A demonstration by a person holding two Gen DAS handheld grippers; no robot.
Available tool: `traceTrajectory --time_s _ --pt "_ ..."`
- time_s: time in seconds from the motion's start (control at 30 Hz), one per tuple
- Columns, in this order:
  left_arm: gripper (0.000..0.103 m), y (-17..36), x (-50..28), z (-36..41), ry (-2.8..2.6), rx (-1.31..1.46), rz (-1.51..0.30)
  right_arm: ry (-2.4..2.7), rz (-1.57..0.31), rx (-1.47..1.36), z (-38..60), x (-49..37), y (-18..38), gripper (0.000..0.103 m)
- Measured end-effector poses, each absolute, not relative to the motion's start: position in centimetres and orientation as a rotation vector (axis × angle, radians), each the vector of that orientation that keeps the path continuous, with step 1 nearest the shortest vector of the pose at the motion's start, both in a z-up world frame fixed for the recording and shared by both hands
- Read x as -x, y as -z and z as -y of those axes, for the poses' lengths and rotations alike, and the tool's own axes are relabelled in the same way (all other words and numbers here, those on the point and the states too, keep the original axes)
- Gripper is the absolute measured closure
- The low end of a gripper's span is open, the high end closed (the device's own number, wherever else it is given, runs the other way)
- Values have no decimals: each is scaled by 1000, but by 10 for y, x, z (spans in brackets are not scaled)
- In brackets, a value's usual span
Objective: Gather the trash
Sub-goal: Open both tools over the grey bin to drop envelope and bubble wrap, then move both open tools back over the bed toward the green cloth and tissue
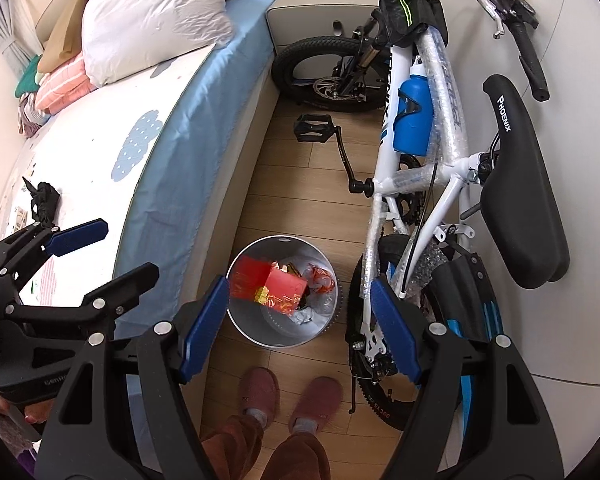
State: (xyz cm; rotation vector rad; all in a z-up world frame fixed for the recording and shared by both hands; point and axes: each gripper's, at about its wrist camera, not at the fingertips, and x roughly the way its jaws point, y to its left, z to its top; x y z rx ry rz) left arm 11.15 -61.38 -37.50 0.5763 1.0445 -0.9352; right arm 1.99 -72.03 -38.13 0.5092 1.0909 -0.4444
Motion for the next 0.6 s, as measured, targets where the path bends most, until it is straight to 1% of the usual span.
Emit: traceTrajectory --time_s 0.33,0.6 --pt "29 371 -129 577 795 -505 -1085 368 -1099 -451 702 -39 372 33" --pt "29 357 -149 510 605 -397 -1101 199 -1102 -347 653 -82 353 33"
